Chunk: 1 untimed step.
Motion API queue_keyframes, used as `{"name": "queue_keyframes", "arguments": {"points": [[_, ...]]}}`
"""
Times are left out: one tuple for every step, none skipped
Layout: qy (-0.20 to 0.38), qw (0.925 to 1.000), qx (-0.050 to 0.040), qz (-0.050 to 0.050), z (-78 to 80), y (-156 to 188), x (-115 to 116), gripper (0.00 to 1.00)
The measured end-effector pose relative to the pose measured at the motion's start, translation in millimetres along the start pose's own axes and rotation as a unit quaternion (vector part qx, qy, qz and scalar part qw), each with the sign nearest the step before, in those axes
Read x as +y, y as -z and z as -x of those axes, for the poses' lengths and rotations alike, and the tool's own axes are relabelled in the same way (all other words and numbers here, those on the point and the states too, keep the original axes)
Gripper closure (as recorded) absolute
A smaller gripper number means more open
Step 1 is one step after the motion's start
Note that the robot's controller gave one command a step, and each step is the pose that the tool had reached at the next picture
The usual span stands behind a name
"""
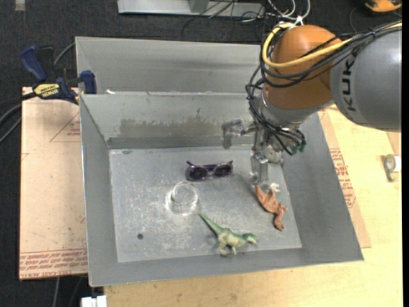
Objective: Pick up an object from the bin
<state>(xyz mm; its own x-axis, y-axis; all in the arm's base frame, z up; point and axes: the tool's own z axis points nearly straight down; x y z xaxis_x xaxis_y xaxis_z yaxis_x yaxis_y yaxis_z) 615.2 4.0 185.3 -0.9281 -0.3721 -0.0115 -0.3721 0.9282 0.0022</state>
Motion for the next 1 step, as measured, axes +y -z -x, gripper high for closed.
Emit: {"name": "queue_keyframes", "arguments": {"points": [[0.003,1.0000,-0.0034,-0.002,39.1,-74.3,30.4,0.00]]}}
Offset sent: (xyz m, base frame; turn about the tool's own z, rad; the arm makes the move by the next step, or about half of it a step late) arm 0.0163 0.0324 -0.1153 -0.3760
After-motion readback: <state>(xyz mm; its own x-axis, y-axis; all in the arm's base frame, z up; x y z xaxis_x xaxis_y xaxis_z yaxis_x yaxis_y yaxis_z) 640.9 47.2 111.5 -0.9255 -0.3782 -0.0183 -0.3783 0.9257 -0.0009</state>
